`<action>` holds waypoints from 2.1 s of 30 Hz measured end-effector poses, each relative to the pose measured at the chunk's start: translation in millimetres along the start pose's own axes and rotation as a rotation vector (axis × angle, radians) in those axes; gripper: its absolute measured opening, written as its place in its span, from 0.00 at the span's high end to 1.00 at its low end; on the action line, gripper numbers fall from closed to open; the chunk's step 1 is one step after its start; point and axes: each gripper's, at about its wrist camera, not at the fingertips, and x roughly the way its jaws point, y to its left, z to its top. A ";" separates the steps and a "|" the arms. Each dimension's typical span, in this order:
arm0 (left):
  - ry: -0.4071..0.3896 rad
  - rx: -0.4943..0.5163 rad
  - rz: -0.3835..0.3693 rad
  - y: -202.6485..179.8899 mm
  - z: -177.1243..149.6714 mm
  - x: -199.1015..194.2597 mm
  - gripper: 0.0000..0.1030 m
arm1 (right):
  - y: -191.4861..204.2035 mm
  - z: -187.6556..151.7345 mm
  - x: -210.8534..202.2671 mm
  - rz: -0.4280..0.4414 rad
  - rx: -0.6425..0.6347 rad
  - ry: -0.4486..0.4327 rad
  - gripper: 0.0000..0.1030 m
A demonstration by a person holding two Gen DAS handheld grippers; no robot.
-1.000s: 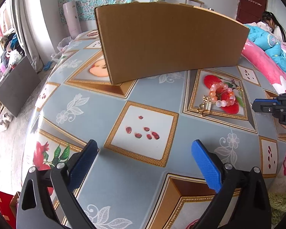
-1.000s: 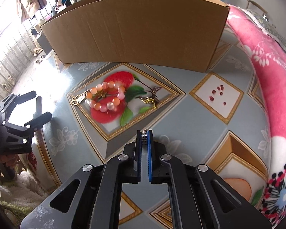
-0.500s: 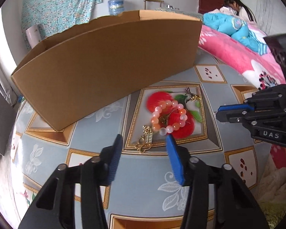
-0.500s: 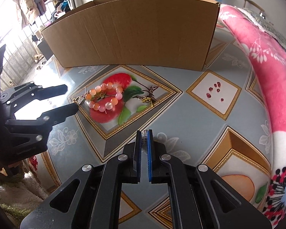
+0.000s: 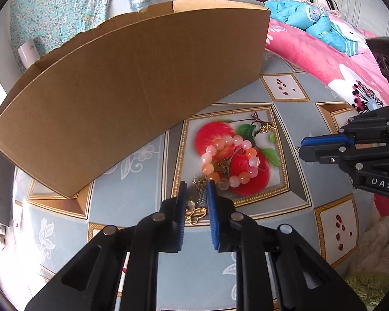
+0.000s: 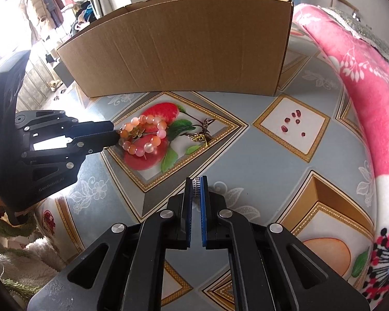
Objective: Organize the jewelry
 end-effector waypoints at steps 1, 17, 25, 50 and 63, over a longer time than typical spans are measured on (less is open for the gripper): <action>0.005 0.000 -0.006 0.7 0.7 0.5 0.85 | -0.2 0.5 0.2 0.002 0.001 0.000 0.97; -0.007 0.000 -0.029 -6.7 -1.1 0.1 0.96 | -7.4 2.0 -2.7 0.035 0.041 -0.014 0.97; -0.077 -0.070 -0.035 2.8 -3.8 -23.8 0.96 | -10.0 1.3 -5.9 0.061 0.048 -0.021 0.97; -0.132 -0.236 -0.084 32.6 -25.4 -48.2 0.96 | 3.9 6.2 -0.5 -0.017 -0.012 -0.033 0.84; -0.113 -0.209 -0.108 21.4 -28.3 -41.5 0.96 | 15.9 3.7 2.1 -0.077 -0.084 -0.017 0.97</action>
